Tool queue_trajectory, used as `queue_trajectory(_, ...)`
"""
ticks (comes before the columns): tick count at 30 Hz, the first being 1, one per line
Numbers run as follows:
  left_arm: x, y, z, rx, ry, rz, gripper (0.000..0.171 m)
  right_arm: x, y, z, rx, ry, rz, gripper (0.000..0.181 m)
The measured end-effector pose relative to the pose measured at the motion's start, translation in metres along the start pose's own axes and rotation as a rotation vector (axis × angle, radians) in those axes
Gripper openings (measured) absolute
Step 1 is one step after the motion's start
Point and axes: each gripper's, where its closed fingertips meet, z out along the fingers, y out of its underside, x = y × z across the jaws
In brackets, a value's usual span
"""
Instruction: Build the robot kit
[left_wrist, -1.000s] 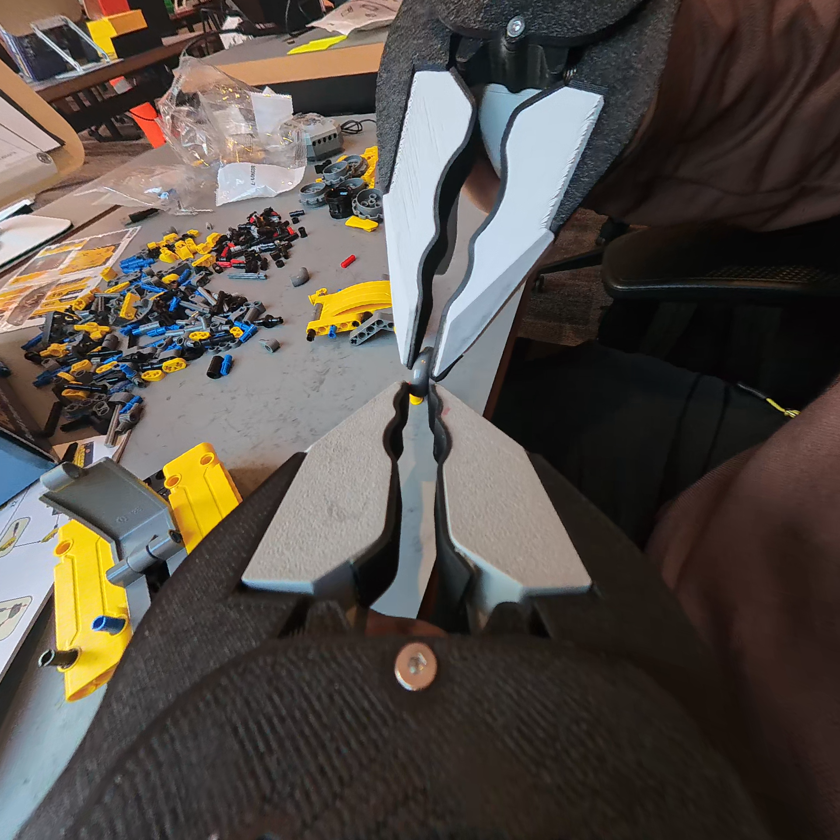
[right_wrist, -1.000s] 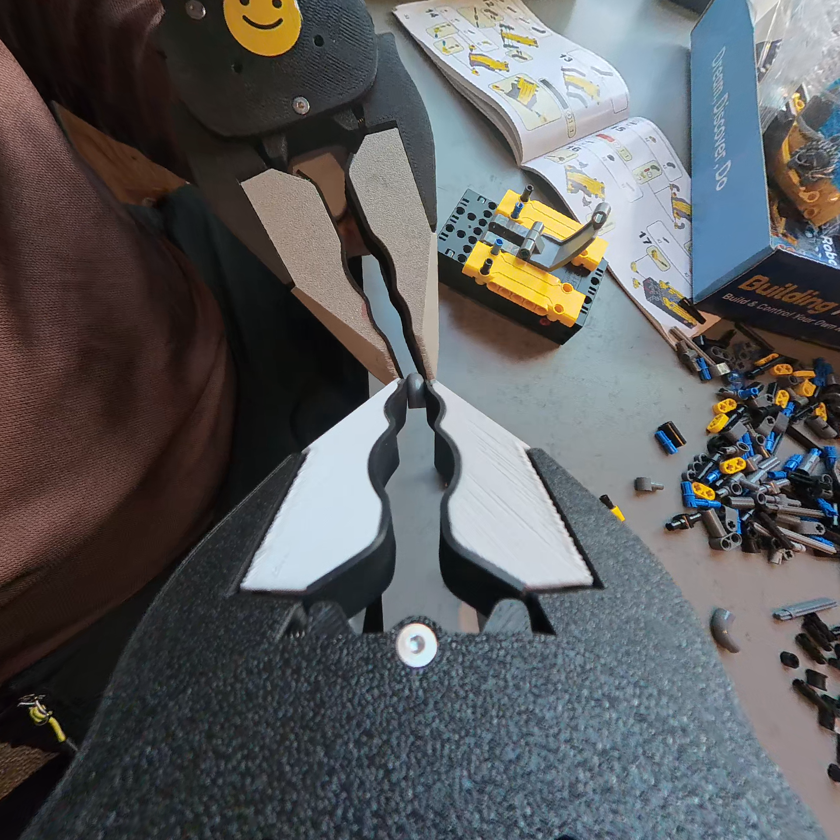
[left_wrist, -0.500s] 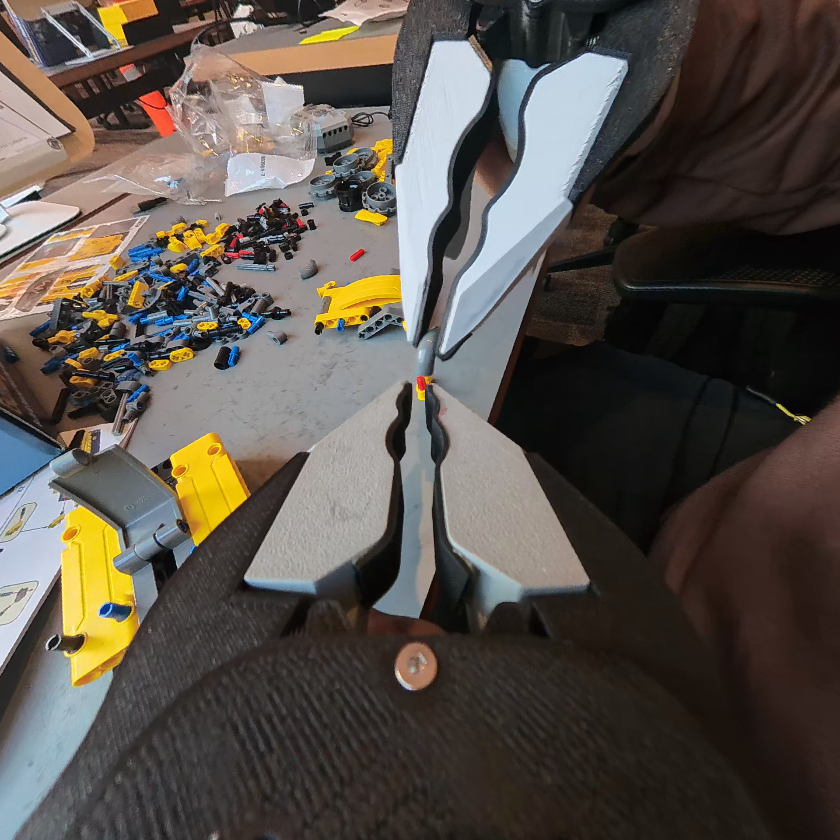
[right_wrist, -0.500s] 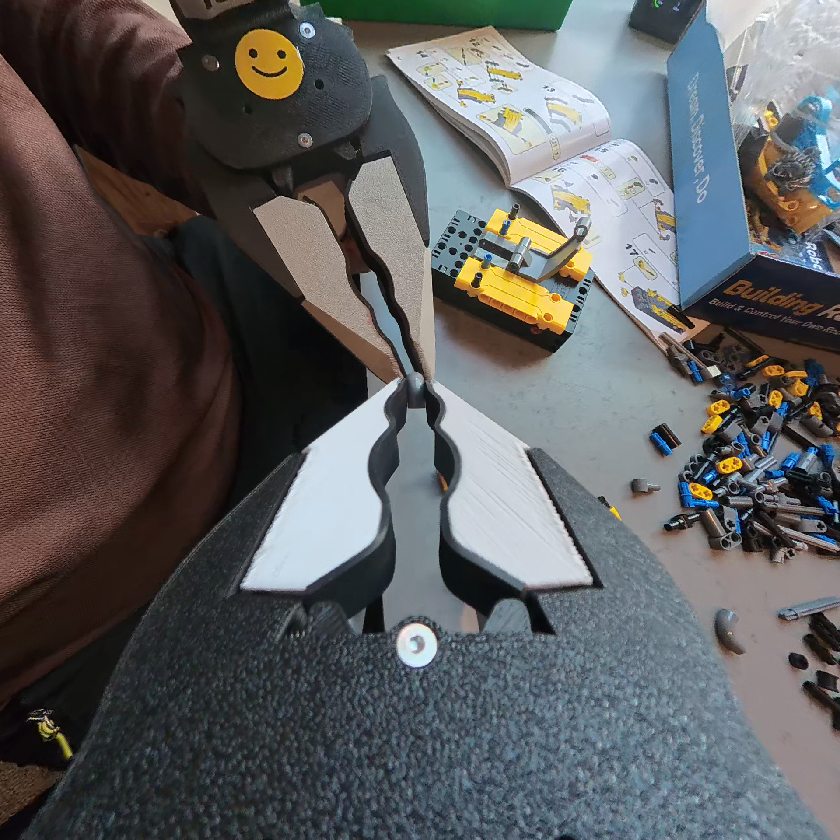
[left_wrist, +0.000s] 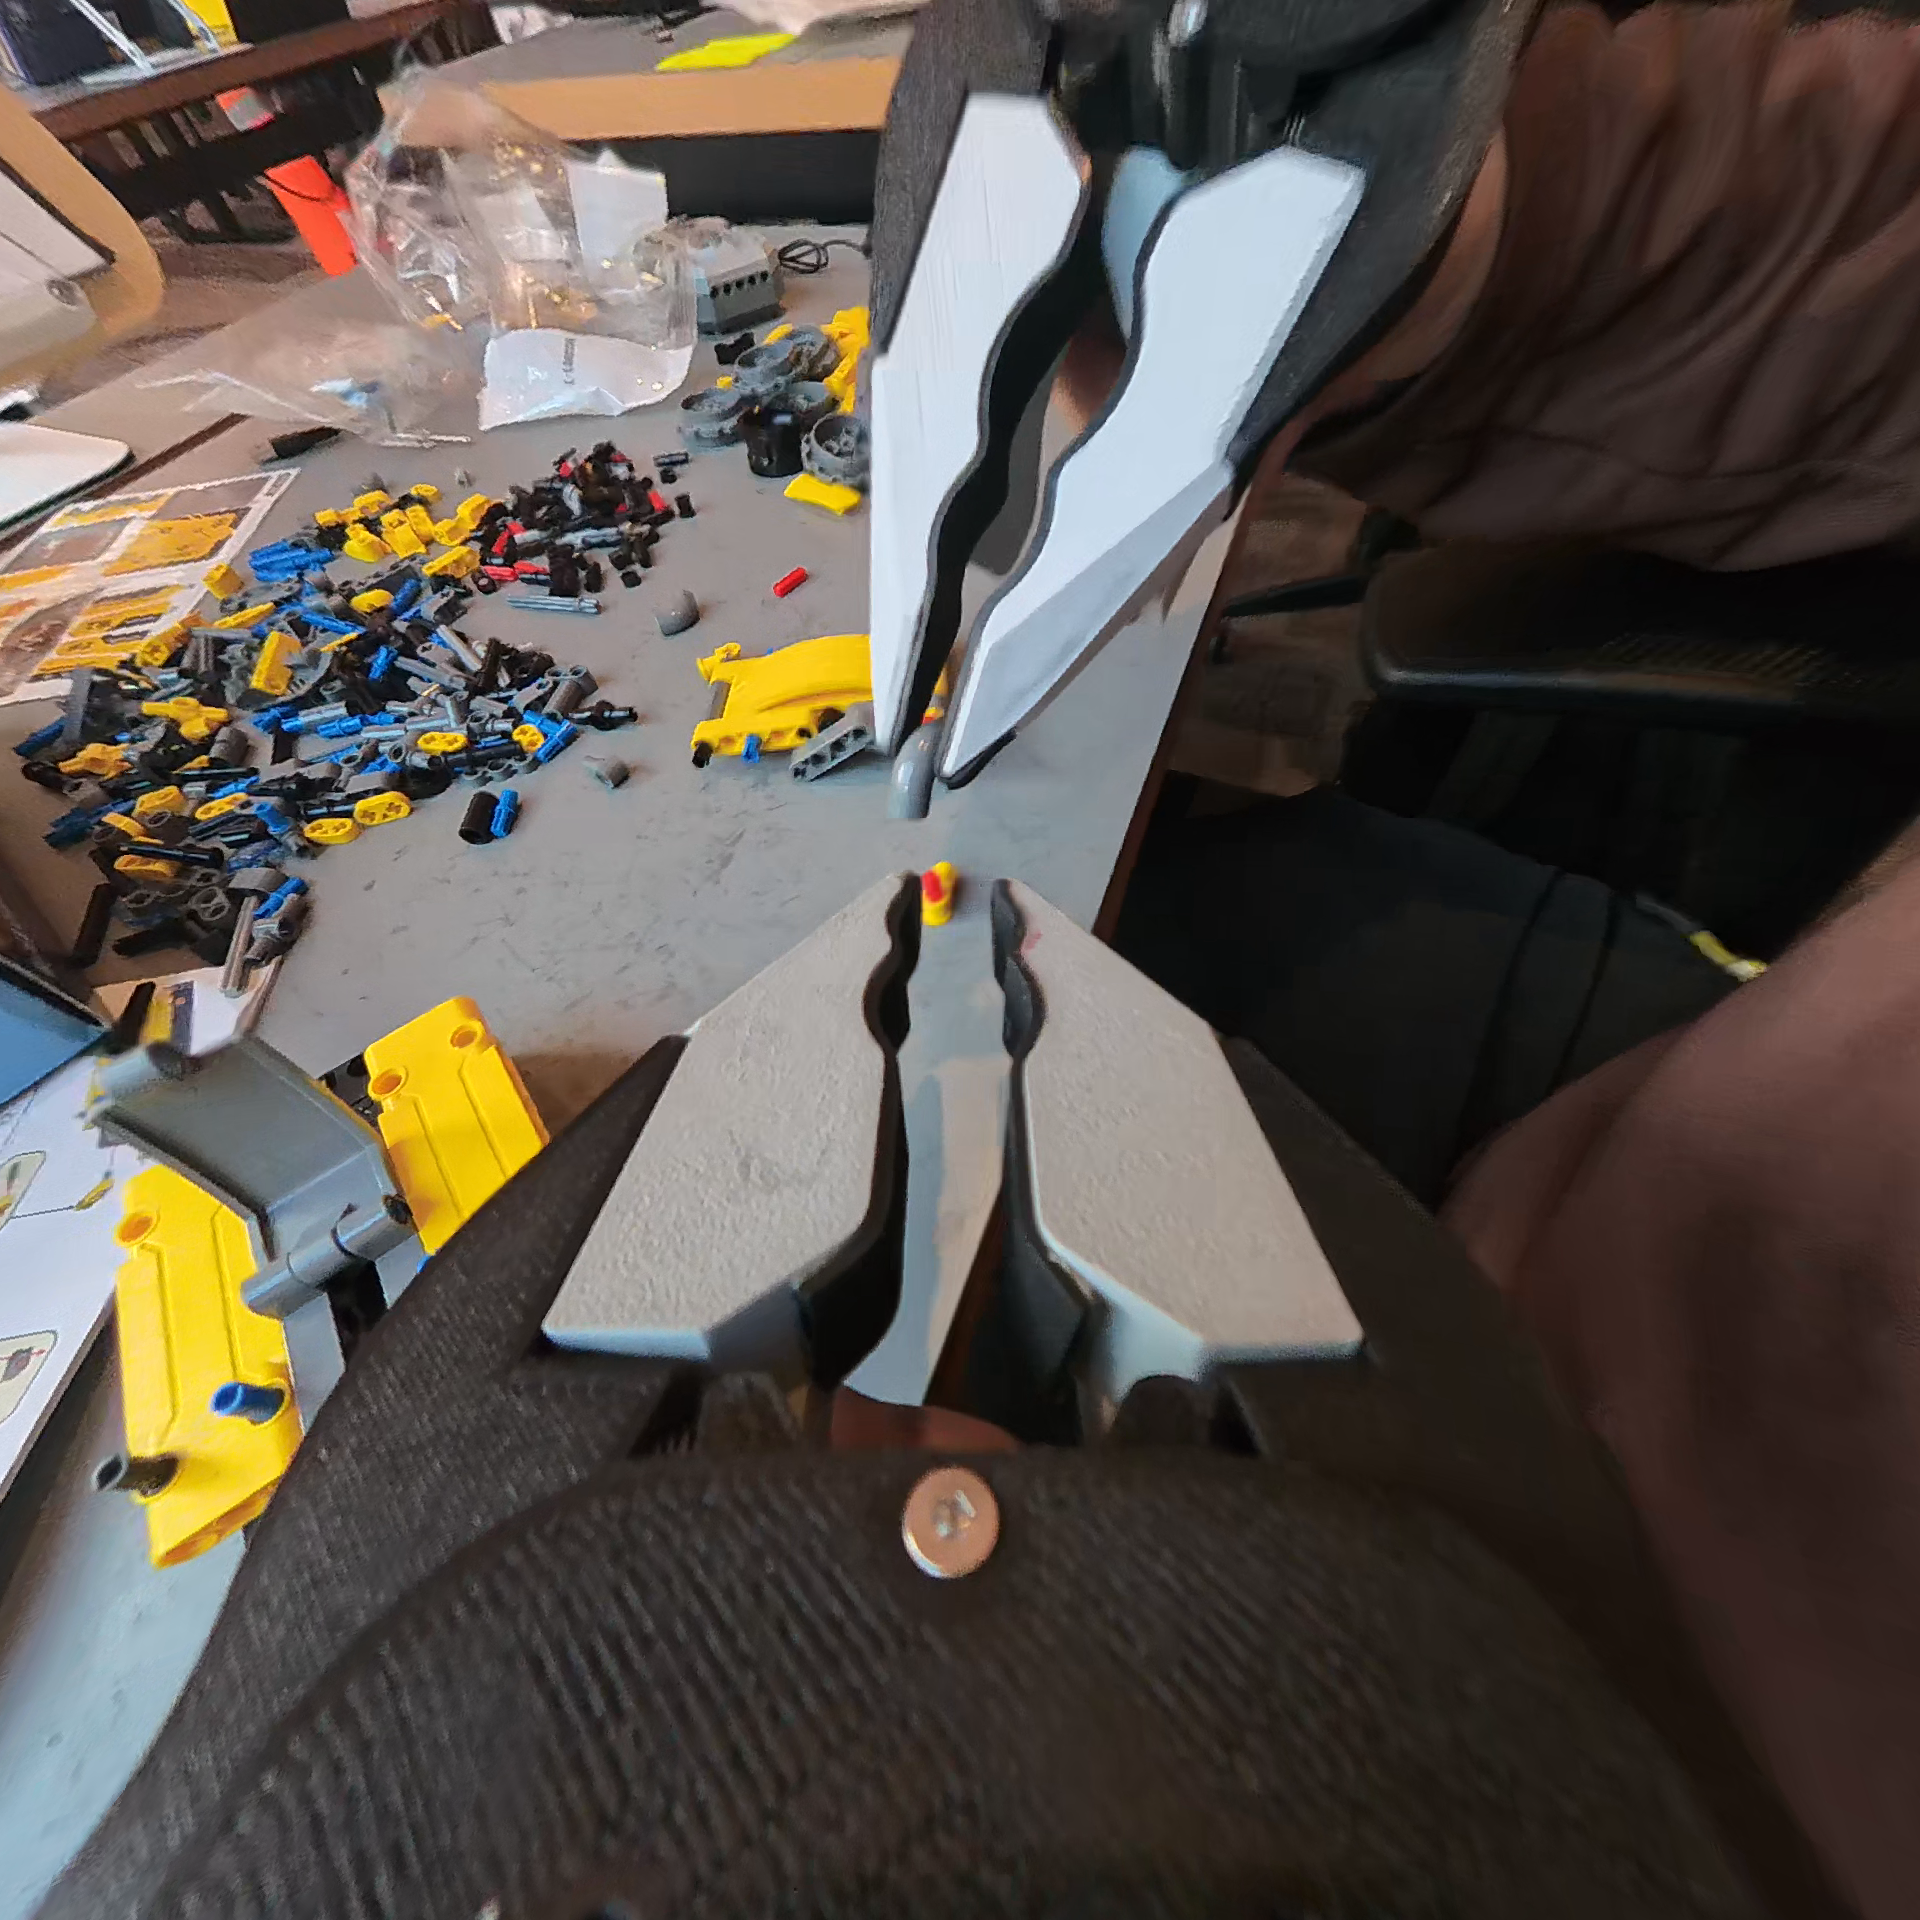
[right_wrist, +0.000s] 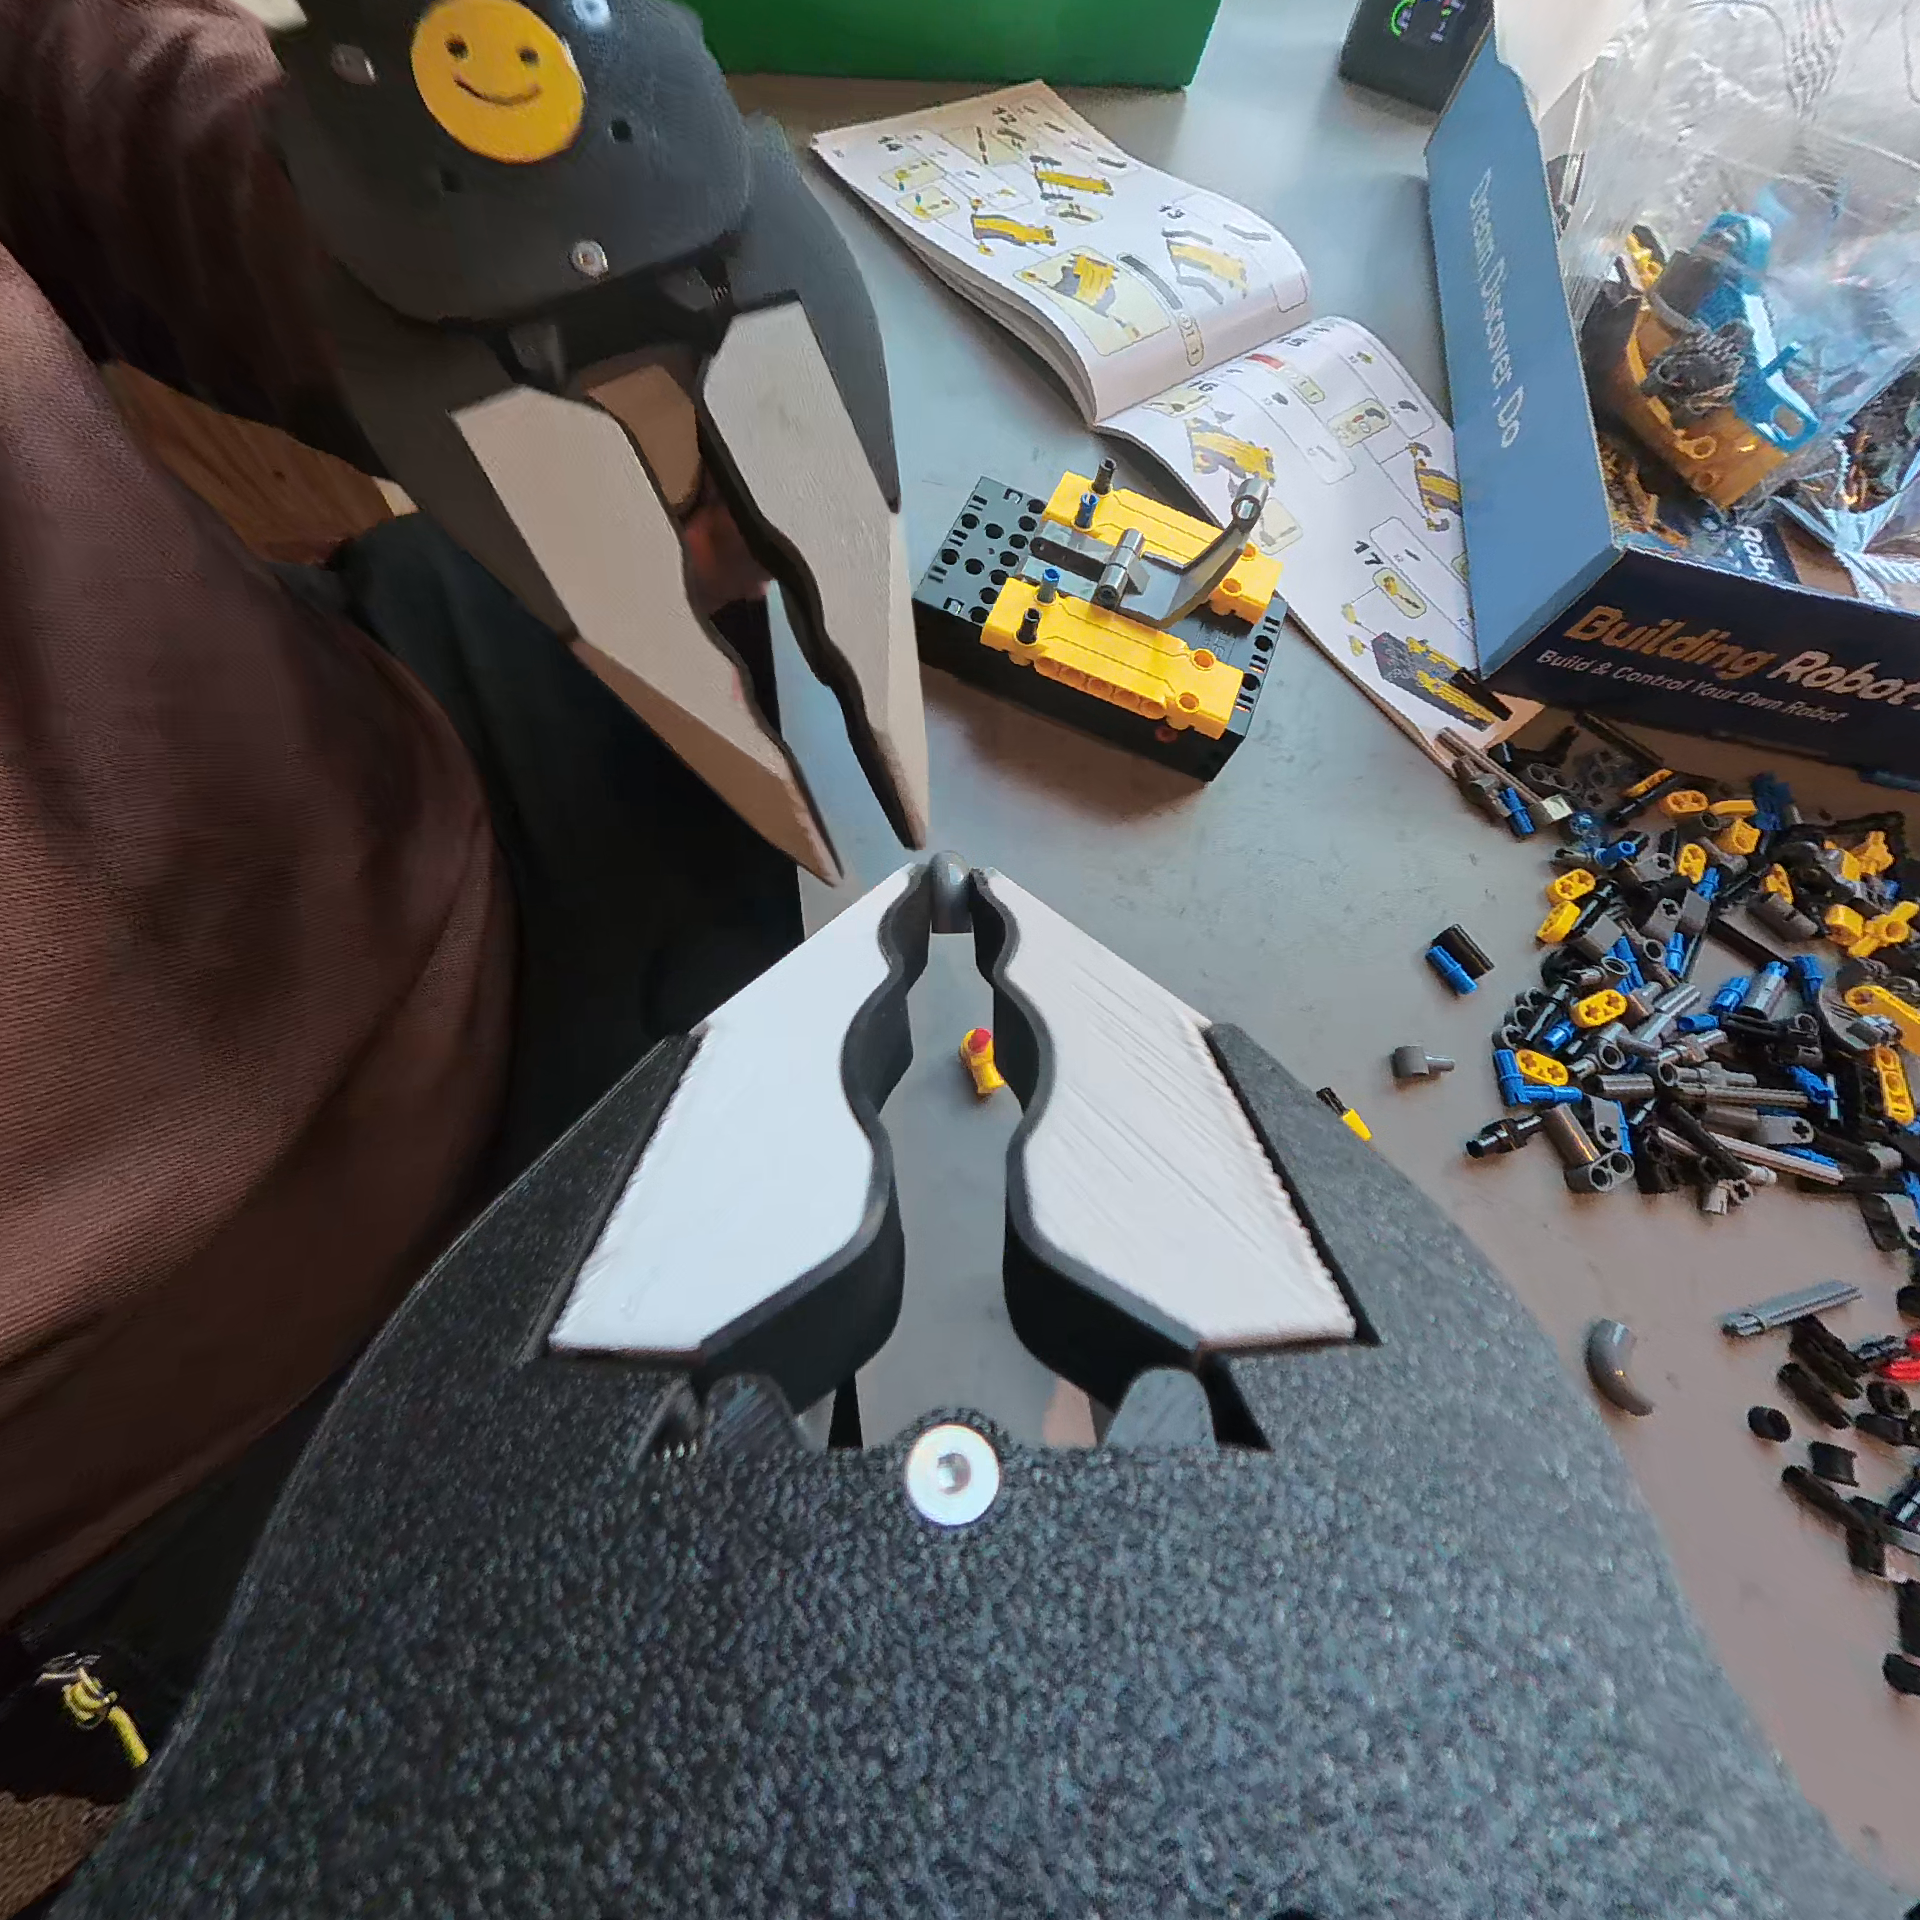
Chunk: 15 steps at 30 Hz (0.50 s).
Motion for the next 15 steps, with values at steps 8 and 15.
queue_trajectory(8,-0.096,-0.022,-0.082,-0.137,-0.186,-0.034,0.023,0.009,-0.003,-0.02,0.037,0.038,0.006,0.008)
queue_trajectory(15,-0.186,0.067,-0.094,-0.416,-0.285,-0.198,0.046,0.014,0.0,-0.037,0.077,0.066,0.034,0.008)
